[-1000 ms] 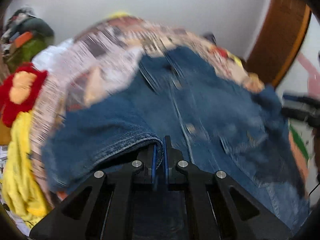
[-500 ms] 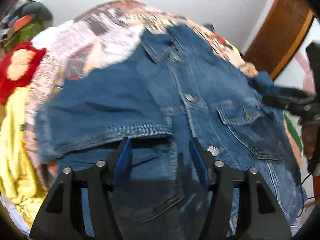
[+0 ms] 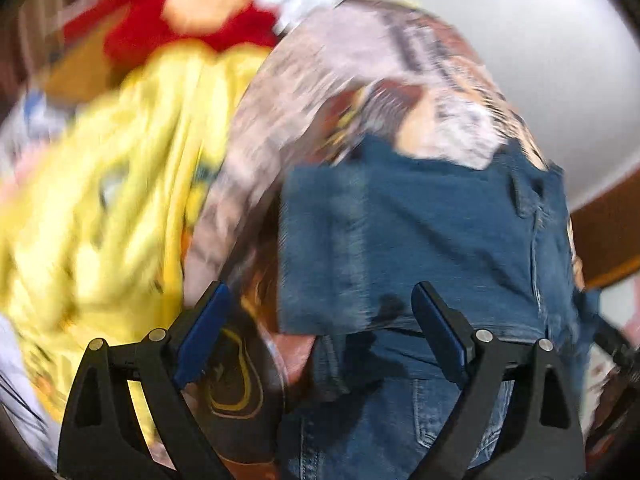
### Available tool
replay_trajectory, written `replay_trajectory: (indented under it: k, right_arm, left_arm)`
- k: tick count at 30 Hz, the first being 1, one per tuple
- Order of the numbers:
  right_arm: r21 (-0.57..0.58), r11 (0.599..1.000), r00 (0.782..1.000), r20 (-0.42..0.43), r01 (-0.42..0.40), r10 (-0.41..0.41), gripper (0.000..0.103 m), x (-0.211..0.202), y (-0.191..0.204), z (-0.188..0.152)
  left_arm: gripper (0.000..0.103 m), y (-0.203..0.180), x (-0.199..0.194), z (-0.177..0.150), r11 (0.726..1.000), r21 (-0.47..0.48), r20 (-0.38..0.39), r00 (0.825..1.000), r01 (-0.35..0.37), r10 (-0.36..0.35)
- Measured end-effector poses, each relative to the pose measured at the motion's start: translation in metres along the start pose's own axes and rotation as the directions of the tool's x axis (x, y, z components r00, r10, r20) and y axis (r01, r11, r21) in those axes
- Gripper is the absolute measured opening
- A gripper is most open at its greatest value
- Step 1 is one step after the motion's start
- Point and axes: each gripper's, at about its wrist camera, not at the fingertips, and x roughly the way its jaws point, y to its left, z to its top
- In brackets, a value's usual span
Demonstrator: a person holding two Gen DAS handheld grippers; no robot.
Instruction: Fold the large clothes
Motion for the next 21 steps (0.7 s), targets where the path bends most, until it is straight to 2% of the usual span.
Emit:
replay_trajectory:
  k: [2,4,6,7,8,9,11,12,13,15,17,21]
  right_arm:
    - [0.001,1.000,1.000,-0.006,0.010,-0.010,0.103,0.004,-0.001,0.001]
    - [0.008,1.000,1.000,-0.016,0.016,-0.016,0.103,0.008,-0.004,0.001]
    - [0.020,1.000,0.999,-0.028,0.015,-0.014,0.103,0.013,-0.007,0.002]
    - [0.028,1.000,0.999,-0.035,0.014,-0.013,0.103,0.015,-0.009,0.001]
    - [0.034,0.999,0.999,-0.042,0.013,-0.011,0.103,0.017,-0.011,0.001]
    - [0.039,0.999,0.999,-0.046,0.011,-0.010,0.103,0.018,-0.012,0.001]
    - [0.054,0.999,0.998,-0.055,0.007,-0.004,0.103,0.021,-0.015,0.000]
    - [0.060,0.998,0.998,-0.057,0.005,-0.002,0.103,0.021,-0.016,-0.001]
    - [0.068,0.998,0.998,-0.056,0.002,0.002,0.103,0.021,-0.018,-0.001]
    - [0.079,0.997,0.999,-0.051,-0.004,0.008,0.103,0.019,-0.021,-0.001]
    - [0.090,0.996,0.999,-0.043,-0.009,0.013,0.103,0.015,-0.024,-0.002]
    - [0.095,0.995,1.000,-0.010,-0.010,0.011,0.103,0.003,-0.031,-0.001]
  left_arm:
    - [0.092,0.014,0.014,-0.005,0.995,-0.073,-0.044,0.997,0.063,-0.067]
    - [0.091,0.019,0.020,-0.007,0.987,-0.114,-0.051,0.991,0.116,-0.123]
    - [0.083,0.020,0.024,-0.008,0.975,-0.139,-0.044,0.982,0.175,-0.182]
    - [0.073,0.018,0.025,-0.006,0.973,-0.141,-0.041,0.981,0.181,-0.189]
    - [0.062,0.014,0.025,-0.005,0.976,-0.127,-0.036,0.983,0.176,-0.182]
    - [0.055,0.011,0.025,-0.003,0.980,-0.111,-0.033,0.985,0.164,-0.168]
    - [0.034,-0.001,0.023,0.003,0.993,-0.055,-0.022,0.994,0.103,-0.105]
    - [0.031,-0.005,0.021,0.006,0.996,-0.032,-0.010,0.997,0.080,-0.080]
    - [0.021,-0.012,0.018,0.010,0.999,0.001,0.010,0.999,0.045,-0.045]
    - [0.016,-0.031,0.007,0.016,0.996,0.076,0.060,0.998,-0.039,0.035]
    - [0.009,-0.050,-0.008,0.021,0.988,0.136,0.110,0.992,-0.073,0.058]
    - [0.007,-0.096,-0.042,0.029,0.974,0.224,0.184,0.983,-0.036,-0.006]
